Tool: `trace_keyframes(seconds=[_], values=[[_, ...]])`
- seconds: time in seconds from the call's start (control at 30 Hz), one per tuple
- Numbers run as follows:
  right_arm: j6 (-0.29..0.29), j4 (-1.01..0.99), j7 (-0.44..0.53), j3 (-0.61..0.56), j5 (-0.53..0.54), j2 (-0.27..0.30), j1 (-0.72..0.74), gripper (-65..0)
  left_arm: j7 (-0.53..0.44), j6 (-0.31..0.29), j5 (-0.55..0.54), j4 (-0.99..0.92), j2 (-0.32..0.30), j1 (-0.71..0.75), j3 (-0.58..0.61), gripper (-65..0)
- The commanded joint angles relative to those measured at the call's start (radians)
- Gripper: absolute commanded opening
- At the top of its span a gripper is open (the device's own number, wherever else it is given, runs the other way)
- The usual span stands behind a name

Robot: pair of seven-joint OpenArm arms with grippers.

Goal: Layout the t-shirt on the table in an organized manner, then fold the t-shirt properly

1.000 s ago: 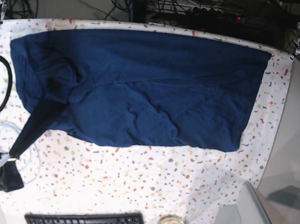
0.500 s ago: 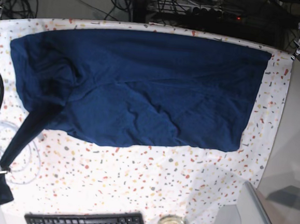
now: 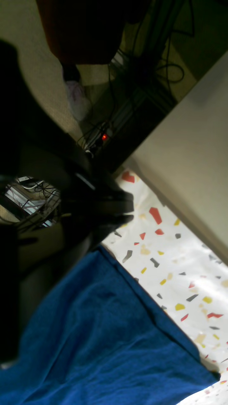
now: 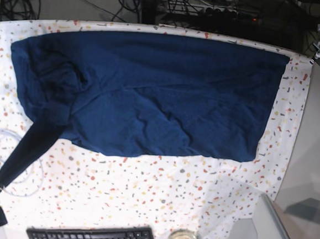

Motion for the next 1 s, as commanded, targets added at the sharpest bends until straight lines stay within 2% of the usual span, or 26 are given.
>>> trace_keyframes(seconds=[0.0,0.2,0.37,0.6,0.73,0.97], values=[[-0.004,0.044,0.031,0.008,0.012,0.017,0.022,-65.0,-0.02,-0.002,-0.007,0.018,-0.016,0.006,-0.007,-65.0],[-0.007,0.228,-0.044,0.01,0.016,0.007,-0.077,-65.0,-0.02,-0.002,-0.007,0.018,-0.016,0.006,-0.007,-65.0],[-0.007,0.334,-0.052,0.008,0.014,-0.06,-0.168,-65.0,-0.02,-0.002,-0.007,0.018,-0.016,0.006,-0.007,-65.0],[0.001,0.34,-0.052,-0.006,0.019,-0.183,-0.289,-65.0,-0.02,-0.002,-0.007,0.018,-0.018,0.006,-0.008,-65.0],[0.002,0.341,-0.05,-0.093,0.02,-0.215,-0.326,-65.0,-0.023,-0.002,-0.007,0.018,-0.019,0.006,-0.008,-65.0],[-0.008,0.341,-0.047,-0.314,0.02,-0.23,-0.334,-65.0,-0.025,-0.002,-0.007,0.018,-0.031,0.018,-0.01,-65.0]])
